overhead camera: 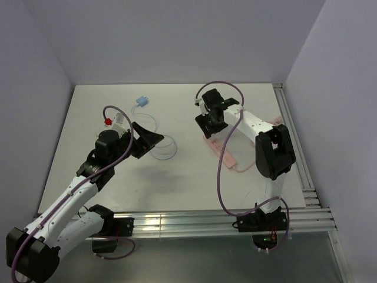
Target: Insert the plug
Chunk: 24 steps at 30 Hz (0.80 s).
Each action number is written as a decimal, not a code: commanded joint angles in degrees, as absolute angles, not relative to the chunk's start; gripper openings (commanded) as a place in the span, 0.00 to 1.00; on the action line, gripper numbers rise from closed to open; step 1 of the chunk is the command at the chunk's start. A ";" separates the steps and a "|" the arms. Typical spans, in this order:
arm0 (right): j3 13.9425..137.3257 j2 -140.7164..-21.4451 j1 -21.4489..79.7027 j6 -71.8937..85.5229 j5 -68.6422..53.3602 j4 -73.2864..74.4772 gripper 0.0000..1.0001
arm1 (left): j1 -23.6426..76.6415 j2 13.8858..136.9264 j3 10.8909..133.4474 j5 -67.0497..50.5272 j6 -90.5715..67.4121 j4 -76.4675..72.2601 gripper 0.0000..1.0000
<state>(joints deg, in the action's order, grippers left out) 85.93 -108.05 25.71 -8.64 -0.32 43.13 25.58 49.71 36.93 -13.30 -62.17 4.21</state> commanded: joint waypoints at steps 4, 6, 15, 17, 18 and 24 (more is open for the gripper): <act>87.98 -107.32 24.52 -10.46 -0.09 39.03 0.00 | 25.49 49.57 37.79 -14.06 -60.12 1.93 0.85; 87.37 -106.70 24.52 -10.37 -0.09 37.89 0.00 | 25.40 49.83 37.62 -14.32 -60.12 1.58 0.85; 87.54 -108.28 23.91 -10.02 1.13 37.53 0.00 | 25.40 49.83 37.27 -14.68 -60.64 1.49 0.85; 88.06 -108.98 23.82 -10.02 1.32 37.79 0.00 | 25.40 49.57 37.27 -14.50 -60.47 1.93 0.85; 87.98 -108.98 23.73 -10.02 0.71 37.71 0.00 | 25.49 49.48 37.35 -14.41 -60.47 1.93 0.85; 88.33 -110.30 23.47 -9.32 -0.61 37.18 0.00 | 25.40 49.39 37.53 -14.41 -60.29 2.20 0.85</act>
<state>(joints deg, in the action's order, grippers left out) 86.06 -109.67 24.01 -9.23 -0.19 38.81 25.58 49.87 36.93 -13.69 -61.58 3.95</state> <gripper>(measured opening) 0.668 0.853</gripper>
